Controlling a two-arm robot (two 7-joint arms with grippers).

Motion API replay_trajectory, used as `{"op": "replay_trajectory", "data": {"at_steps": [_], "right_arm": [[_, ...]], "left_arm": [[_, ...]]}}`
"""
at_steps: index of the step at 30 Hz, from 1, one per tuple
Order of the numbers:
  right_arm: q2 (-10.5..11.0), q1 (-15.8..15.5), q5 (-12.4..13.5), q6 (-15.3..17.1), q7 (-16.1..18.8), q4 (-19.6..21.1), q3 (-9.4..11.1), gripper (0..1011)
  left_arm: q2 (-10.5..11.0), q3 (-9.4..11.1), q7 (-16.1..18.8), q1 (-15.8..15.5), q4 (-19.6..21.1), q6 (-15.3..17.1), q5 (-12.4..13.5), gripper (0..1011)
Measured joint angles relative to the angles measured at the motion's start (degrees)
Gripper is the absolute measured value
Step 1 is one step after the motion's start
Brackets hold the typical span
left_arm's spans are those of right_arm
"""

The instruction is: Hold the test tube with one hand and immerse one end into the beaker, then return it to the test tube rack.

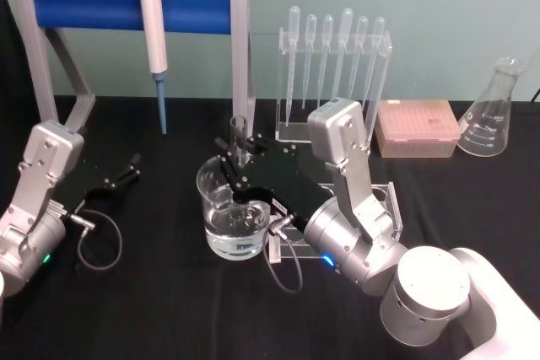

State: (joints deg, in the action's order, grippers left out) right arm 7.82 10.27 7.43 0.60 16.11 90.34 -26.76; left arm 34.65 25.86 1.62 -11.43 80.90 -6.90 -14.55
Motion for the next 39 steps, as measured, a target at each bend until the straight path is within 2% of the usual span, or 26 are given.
{"op": "replay_trajectory", "data": {"at_steps": [39], "right_arm": [[0.0,0.0,0.0,0.0,0.0,0.0,0.0,226]], "left_arm": [[0.0,0.0,0.0,0.0,0.0,0.0,0.0,1000]]}}
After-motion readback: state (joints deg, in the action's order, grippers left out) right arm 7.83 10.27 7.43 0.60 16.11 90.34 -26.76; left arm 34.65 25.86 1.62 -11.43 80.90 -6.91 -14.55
